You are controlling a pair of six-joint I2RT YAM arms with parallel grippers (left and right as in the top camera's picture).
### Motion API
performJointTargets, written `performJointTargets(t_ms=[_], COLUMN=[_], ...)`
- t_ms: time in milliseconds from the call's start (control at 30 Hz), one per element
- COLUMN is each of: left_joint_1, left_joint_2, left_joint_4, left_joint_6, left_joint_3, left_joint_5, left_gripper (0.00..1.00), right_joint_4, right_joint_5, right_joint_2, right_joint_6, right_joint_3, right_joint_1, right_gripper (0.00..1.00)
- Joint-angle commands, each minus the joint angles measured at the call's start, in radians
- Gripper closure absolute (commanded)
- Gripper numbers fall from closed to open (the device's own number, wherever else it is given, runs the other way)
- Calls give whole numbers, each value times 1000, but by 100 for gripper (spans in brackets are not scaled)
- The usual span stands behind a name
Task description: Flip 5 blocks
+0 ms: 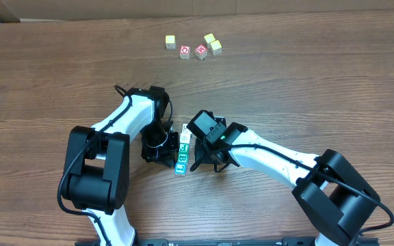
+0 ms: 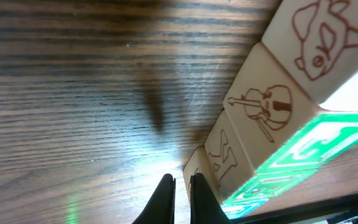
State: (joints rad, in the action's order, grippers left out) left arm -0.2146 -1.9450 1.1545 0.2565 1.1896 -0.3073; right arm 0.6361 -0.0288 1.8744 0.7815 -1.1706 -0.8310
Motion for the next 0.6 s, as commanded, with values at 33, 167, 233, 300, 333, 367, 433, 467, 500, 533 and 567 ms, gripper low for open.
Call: performJointTargets(t_ms=[33, 167, 233, 300, 333, 367, 433, 467, 500, 533, 567], left_joint_1=[-3, -3, -3, -3, -3, -3, -3, -3, -3, -3, -2], left_joint_2=[-5, -5, -5, -5, -5, -5, -5, -5, -5, -5, -5], left_joint_4=[-6, -7, -7, -7, -7, -7, -9, -12, -16, -23, -29], left_joint_6=[13, 13, 14, 14, 14, 18, 22, 26, 29, 29, 30], left_joint_3=[-5, -5, -5, -5, -5, -5, -5, -5, -5, -5, -5], left_joint_5=[-26, -26, -26, -26, -26, -26, -26, -25, -23, -22, -18], left_gripper=[96, 96, 96, 96, 96, 96, 96, 96, 96, 96, 96], right_joint_4=[-5, -3, -3, -3, -3, -3, -3, -5, -6, -10, -13], right_joint_5=[9, 8, 8, 8, 8, 8, 8, 8, 9, 10, 15], right_joint_2=[-5, -5, -5, -5, -5, -5, -5, -5, -5, -5, -5], right_joint_6=[3, 3, 3, 3, 3, 3, 3, 4, 3, 3, 3], right_joint_3=[6, 6, 6, 6, 6, 6, 6, 6, 6, 6, 6], right_joint_1=[1, 1, 1, 1, 1, 1, 1, 1, 1, 1, 1], right_gripper=[96, 96, 96, 96, 96, 96, 95, 96, 96, 95, 96])
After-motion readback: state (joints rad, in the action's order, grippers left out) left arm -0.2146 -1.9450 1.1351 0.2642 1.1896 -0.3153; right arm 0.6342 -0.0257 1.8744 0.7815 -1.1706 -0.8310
